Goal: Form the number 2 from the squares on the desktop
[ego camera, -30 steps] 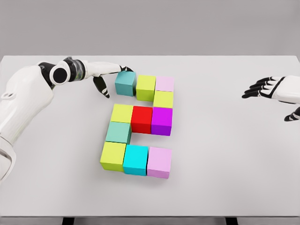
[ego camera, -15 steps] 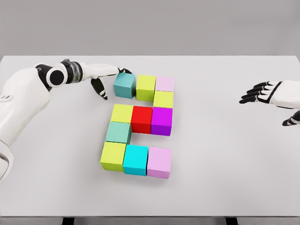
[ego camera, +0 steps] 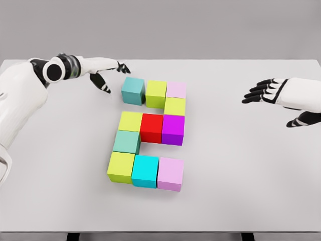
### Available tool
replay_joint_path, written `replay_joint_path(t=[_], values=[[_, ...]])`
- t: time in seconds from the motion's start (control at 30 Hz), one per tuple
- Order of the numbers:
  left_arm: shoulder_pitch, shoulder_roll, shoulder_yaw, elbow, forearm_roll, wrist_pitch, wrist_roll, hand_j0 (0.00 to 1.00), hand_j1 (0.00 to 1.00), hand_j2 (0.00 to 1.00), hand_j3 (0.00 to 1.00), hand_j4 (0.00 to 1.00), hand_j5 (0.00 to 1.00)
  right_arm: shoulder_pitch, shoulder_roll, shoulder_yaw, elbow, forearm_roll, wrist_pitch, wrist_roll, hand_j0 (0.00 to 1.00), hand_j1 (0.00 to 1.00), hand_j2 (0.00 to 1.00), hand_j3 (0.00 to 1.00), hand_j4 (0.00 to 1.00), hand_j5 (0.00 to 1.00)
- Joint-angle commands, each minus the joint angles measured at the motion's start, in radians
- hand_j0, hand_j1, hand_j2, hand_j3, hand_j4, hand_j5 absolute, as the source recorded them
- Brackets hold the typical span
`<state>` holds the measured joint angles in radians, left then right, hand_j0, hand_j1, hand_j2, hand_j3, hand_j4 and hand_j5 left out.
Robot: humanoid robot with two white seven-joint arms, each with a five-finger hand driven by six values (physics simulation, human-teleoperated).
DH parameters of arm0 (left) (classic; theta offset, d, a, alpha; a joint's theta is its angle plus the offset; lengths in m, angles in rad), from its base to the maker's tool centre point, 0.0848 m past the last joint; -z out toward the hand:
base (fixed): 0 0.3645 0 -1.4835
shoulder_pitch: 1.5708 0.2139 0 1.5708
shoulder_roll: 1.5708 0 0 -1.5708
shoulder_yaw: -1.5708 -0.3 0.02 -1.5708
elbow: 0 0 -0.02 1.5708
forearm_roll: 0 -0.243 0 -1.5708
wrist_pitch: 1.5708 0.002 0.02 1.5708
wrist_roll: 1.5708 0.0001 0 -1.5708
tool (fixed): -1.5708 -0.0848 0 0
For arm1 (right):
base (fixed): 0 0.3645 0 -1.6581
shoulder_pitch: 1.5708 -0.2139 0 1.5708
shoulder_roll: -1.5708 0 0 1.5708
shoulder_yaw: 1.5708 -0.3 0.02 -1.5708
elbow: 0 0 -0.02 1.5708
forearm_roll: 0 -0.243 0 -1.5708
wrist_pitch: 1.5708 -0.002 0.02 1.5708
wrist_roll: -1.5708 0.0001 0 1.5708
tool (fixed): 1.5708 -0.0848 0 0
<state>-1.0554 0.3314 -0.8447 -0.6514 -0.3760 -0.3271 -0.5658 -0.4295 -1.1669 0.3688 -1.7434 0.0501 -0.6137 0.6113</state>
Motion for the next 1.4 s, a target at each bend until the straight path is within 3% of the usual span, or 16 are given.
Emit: replay_joint_path(t=[0.0,0.27,0.43,0.7,0.8,1.17,1.37], values=[[0.0,0.001,0.004,0.029,0.005,0.066,-0.043,0.57,0.57,0.57,0.57,0.57,0.57,0.0,0.009,0.001,-0.007,-0.006,0.003,0.0,1.0,1.0,1.0,1.0,1.0,1.0],[0.012,-0.005,-0.014,0.019,-0.003,0.157,-0.045,0.57,0.57,0.57,0.57,0.57,0.57,-0.018,0.006,-0.002,-0.008,-0.007,0.003,0.0,1.0,1.0,1.0,1.0,1.0,1.0],[0.008,-0.031,-0.065,0.018,-0.081,0.243,-0.045,0.57,0.57,0.57,0.57,0.57,0.57,-0.018,0.004,-0.002,-0.008,-0.007,0.003,0.0,1.0,1.0,1.0,1.0,1.0,1.0],[0.012,-0.037,-0.062,-0.033,-0.07,0.221,-0.045,0.57,0.57,0.57,0.57,0.57,0.57,-0.023,0.0,-0.004,-0.008,-0.009,0.003,0.0,1.0,1.0,1.0,1.0,1.0,1.0],[0.009,-0.025,-0.051,-0.09,-0.05,0.215,-0.045,0.57,0.57,0.57,0.57,0.57,0.57,-0.023,0.0,-0.004,-0.008,-0.016,0.003,0.0,1.0,1.0,1.0,1.0,1.0,1.0],[0.008,0.0,-0.039,-0.082,-0.021,0.22,-0.045,0.56,0.56,0.56,0.56,0.56,0.56,-0.028,-0.002,-0.004,-0.008,-0.024,0.003,0.0,1.0,1.0,1.0,1.0,1.0,1.0],[0.012,0.047,-0.031,-0.152,0.003,0.22,-0.045,0.56,0.56,0.56,0.56,0.56,0.56,-0.031,0.0,-0.004,-0.008,-0.024,0.003,0.0,1.0,1.0,1.0,1.0,1.0,1.0]])
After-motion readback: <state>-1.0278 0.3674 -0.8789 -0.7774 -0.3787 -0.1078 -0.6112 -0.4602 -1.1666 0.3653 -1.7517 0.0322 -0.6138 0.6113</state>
